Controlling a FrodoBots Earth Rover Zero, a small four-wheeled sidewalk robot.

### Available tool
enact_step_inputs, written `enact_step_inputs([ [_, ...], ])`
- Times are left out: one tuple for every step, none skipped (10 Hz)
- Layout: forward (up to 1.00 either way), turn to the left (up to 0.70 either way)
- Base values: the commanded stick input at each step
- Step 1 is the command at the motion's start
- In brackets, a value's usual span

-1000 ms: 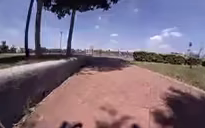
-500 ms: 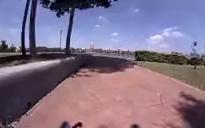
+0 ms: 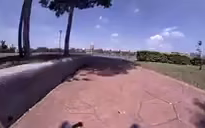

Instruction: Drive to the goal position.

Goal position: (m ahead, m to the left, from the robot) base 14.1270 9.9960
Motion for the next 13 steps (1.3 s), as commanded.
enact_step_inputs([
  [0.70,0.00],
  [0.70,0.00],
  [0.70,0.00],
  [0.70,0.00],
  [0.70,0.00],
  [0.70,0.00],
  [0.70,0.00],
  [0.70,0.02],
  [0.70,0.35],
  [0.70,0.35],
  [0.70,0.20],
  [0.70,0.03],
  [0.70,0.00],
])
